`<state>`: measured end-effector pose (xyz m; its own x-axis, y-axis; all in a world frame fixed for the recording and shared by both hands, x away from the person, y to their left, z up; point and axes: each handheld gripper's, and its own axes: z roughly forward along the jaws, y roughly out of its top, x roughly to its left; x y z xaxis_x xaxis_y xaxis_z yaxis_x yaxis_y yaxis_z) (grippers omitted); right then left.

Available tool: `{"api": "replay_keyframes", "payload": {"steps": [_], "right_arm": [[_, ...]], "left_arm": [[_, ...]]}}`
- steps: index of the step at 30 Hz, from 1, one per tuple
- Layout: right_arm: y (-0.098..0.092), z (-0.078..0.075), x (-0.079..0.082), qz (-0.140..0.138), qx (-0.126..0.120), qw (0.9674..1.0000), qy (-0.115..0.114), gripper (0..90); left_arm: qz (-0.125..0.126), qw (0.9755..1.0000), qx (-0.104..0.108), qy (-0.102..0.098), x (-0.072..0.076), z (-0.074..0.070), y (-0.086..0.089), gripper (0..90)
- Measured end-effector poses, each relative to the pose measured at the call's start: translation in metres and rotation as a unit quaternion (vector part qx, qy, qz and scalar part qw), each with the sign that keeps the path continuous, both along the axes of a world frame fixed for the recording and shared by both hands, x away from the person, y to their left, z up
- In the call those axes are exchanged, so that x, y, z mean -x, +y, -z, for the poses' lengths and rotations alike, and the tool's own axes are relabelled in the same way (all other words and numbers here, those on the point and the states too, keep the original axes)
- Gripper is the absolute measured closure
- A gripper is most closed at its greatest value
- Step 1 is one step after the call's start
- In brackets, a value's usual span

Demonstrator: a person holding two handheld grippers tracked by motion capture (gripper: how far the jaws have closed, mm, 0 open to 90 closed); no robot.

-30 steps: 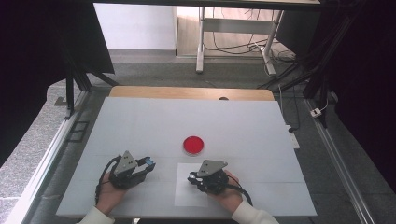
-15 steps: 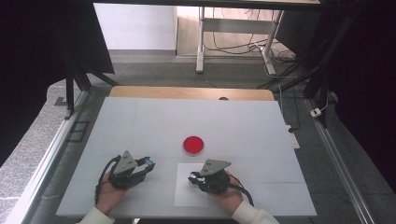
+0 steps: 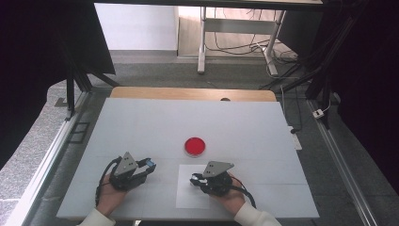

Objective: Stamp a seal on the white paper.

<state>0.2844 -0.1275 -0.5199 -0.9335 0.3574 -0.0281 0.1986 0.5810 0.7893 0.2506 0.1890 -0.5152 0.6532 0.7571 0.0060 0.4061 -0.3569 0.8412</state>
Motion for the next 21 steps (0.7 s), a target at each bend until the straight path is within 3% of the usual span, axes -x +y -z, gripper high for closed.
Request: {"api": "replay_keyframes", "payload": {"steps": [21], "right_arm": [[0.0015, -0.0005, 0.0025, -0.002, 0.005, 0.9999, -0.015, 75.4]], "left_arm": [[0.001, 1.0000, -0.001, 0.000, -0.0008, 0.0003, -0.0001, 64.2]]}}
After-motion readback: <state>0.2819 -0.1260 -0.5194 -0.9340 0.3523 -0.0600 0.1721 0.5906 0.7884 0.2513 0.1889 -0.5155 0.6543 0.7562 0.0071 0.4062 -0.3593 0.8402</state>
